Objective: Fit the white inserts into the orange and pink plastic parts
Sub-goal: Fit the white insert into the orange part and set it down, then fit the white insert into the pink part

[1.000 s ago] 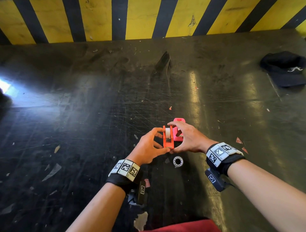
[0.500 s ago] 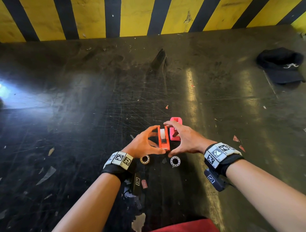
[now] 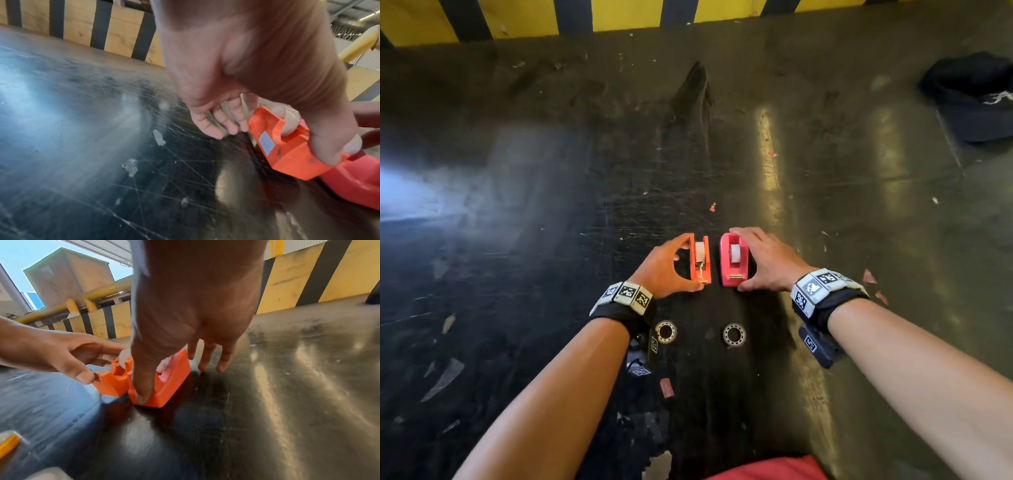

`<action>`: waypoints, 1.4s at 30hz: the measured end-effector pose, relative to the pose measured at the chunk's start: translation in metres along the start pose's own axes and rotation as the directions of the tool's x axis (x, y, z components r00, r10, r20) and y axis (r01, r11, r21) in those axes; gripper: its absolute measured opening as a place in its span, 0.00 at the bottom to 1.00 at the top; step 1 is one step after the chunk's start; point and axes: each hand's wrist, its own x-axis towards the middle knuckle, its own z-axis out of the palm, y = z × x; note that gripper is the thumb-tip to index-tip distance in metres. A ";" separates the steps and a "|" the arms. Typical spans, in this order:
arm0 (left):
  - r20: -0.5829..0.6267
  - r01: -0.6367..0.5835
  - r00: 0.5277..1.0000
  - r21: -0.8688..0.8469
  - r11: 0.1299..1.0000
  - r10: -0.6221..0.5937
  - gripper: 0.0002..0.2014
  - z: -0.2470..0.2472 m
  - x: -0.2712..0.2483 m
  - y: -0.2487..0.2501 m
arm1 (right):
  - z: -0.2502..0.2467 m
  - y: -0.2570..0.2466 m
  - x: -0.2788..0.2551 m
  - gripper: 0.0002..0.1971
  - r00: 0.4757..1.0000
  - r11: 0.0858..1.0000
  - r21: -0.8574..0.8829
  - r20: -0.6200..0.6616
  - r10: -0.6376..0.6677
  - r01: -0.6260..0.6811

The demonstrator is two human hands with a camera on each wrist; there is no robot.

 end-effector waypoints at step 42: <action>-0.188 -0.235 0.942 0.224 0.946 0.279 0.23 -0.028 -0.084 0.101 | -0.016 -0.031 -0.065 0.56 0.983 0.994 0.013 -0.149 -0.105 0.108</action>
